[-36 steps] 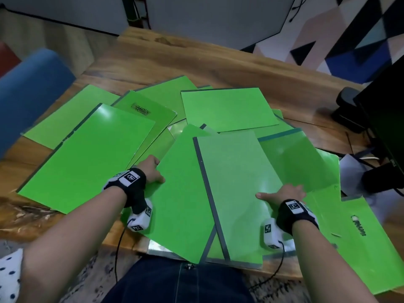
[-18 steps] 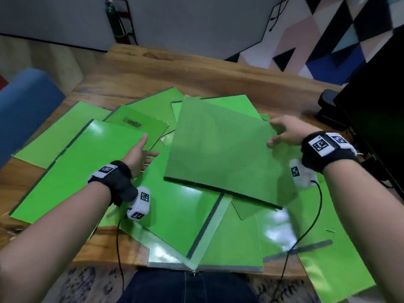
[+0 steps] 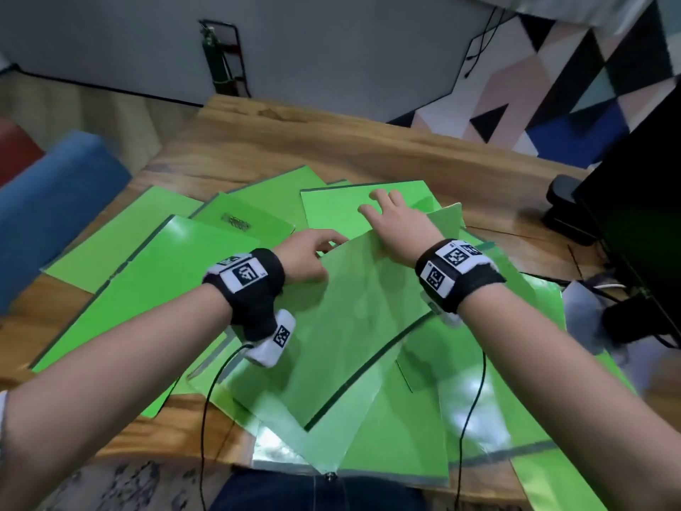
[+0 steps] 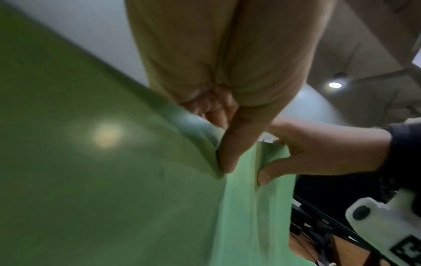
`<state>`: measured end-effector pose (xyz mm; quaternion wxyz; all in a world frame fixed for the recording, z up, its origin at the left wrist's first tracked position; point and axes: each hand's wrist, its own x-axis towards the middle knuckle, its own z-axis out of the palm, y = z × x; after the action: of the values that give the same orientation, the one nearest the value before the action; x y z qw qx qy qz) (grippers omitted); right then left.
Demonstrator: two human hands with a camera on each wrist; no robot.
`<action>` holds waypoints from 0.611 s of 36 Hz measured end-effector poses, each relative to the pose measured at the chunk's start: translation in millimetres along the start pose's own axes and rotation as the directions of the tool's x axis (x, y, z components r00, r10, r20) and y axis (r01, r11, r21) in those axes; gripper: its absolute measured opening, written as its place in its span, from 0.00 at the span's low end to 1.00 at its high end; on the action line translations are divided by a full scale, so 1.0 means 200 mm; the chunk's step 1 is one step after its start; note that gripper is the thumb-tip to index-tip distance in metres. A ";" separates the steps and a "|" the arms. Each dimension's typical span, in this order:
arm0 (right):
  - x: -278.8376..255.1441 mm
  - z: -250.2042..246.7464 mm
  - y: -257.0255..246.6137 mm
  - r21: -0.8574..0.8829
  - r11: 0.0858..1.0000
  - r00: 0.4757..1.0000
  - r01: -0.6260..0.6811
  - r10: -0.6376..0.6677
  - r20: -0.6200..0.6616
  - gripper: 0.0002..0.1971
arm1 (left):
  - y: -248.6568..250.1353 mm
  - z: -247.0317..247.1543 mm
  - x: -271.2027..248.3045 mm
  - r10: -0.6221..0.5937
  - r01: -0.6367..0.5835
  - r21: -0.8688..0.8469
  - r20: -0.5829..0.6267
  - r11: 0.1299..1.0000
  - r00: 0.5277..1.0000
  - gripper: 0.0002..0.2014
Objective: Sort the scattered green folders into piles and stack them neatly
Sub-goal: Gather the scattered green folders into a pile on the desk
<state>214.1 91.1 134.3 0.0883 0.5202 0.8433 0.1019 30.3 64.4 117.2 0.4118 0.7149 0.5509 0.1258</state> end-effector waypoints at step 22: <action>-0.17 -0.21 0.41 0.400 0.852 0.926 -0.339 0.377 -0.019 0.08 | -0.31 0.12 -0.06 -0.428 0.411 -0.142 -0.458 0.900 0.779 0.28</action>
<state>290.0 93.3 197.4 -0.0781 0.6696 0.7380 -0.0281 -1.5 46.7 61.1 0.2926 0.5135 0.7780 0.2130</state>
